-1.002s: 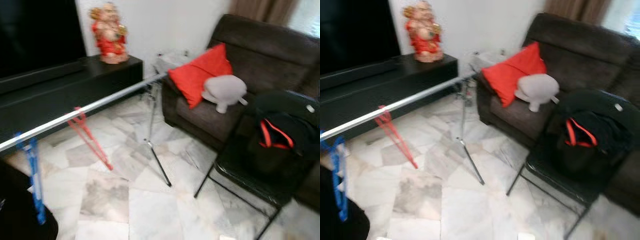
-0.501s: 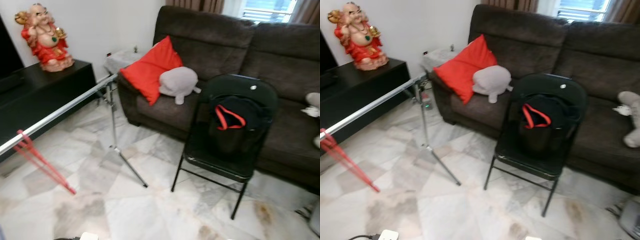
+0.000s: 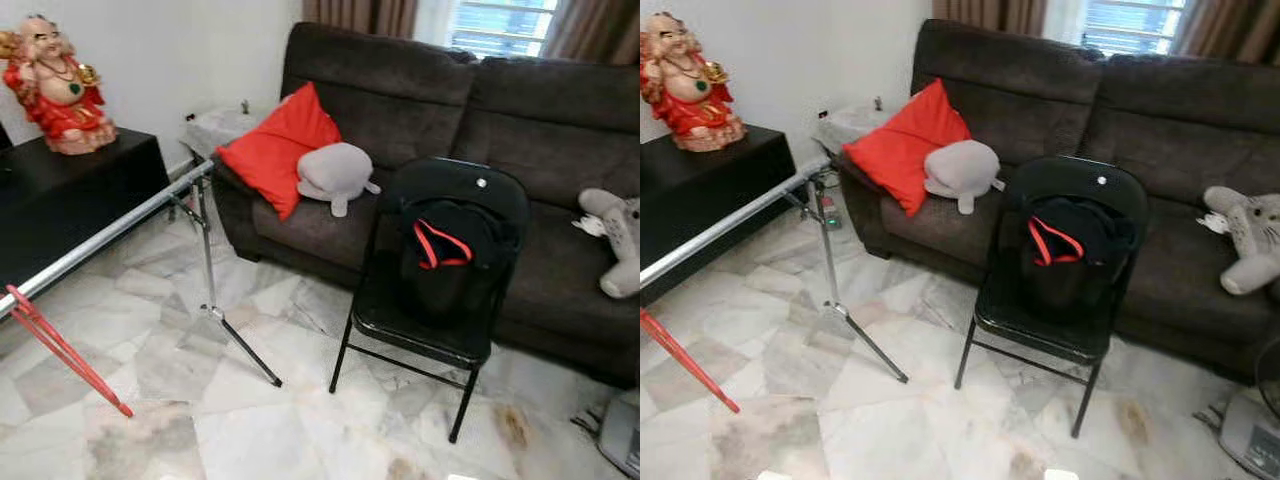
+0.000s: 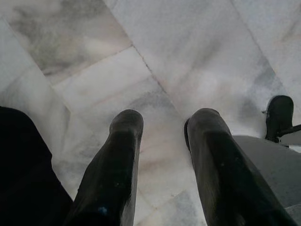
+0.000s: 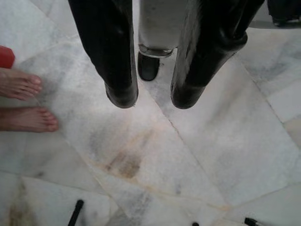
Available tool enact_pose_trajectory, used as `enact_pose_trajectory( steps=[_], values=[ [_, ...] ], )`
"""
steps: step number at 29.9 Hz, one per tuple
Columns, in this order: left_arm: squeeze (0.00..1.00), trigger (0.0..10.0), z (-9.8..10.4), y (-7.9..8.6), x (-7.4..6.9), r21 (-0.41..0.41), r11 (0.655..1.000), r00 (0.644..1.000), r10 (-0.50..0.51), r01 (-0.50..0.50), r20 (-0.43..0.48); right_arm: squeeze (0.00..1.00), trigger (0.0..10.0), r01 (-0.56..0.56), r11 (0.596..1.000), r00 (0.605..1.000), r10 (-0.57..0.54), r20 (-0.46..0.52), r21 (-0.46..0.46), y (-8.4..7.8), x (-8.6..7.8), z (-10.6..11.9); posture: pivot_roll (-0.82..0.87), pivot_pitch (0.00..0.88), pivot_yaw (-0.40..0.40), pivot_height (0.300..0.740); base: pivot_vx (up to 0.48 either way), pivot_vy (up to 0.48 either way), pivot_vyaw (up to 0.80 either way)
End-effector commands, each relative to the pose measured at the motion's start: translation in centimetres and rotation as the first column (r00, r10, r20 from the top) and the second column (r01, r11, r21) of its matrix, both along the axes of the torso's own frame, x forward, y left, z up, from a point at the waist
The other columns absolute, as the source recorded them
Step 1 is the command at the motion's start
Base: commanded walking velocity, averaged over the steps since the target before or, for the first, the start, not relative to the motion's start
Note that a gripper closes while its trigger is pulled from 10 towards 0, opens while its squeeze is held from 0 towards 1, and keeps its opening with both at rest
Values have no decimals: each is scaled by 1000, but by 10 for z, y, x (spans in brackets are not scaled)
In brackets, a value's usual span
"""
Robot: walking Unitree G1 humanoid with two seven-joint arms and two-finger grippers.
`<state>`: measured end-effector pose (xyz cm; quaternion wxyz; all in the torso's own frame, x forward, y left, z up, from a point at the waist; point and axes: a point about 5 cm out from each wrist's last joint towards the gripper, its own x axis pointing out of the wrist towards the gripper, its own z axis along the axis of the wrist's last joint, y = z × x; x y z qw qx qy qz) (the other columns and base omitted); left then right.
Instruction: Hang hanger
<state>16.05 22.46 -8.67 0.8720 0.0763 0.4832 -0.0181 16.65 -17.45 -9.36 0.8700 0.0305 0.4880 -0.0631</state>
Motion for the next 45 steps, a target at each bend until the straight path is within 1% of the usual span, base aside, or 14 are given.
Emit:
enact_pose_trajectory(
  steps=[1,8,28,30,35,37,38,41,44,45],
  values=[
    [0,10000,0,-1,3,-8,1000,1000,9,-9,-1,0,10000,21,1000,1000,-21,3,-1,-3,0,0,133,0,2,740,360,0,0],
    [0,10000,0,-2,2,-11,1000,1000,9,-9,-4,0,10000,22,1000,1000,-22,7,-2,-4,1,1,134,0,-1,740,354,0,-702],
    [0,10000,0,-4,3,-18,1000,1000,10,-10,-5,0,10000,17,1000,1000,-17,21,-13,-6,2,2,128,0,-10,740,341,0,0],
    [0,10000,0,-4,3,-22,1000,1000,11,-11,-3,0,10000,17,1000,999,-17,33,-19,-6,2,2,127,0,-11,740,0,0,0],
    [0,10000,0,-5,2,-26,1000,1000,10,-10,-4,0,10000,42,997,992,-34,120,-61,-10,7,7,105,0,-17,740,0,0,0],
    [0,10000,-1,-6,1,-27,1000,1000,8,-8,-6,0,10000,49,996,989,-38,141,-79,-12,7,8,89,0,-26,740,0,0,0],
    [0,10000,-1,-7,1,-29,1000,1000,8,-8,-6,0,10000,64,993,971,-38,236,-104,-14,32,22,86,0,-30,740,0,0,0],
    [0,10000,-2,-9,0,-37,999,1000,13,-13,-6,0,10000,92,989,930,-44,366,-115,-15,61,42,76,0,-47,740,0,0,0],
    [0,10000,-3,-11,-1,-42,999,1000,15,-15,-7,0,10000,93,986,911,-29,411,-136,-17,65,47,65,0,-63,740,0,0,0],
    [0,10000,-4,-13,-2,-47,999,1000,17,-18,-9,0,10000,107,982,898,-27,440,-158,-20,66,50,59,0,-74,740,0,0,0]
  ],
)
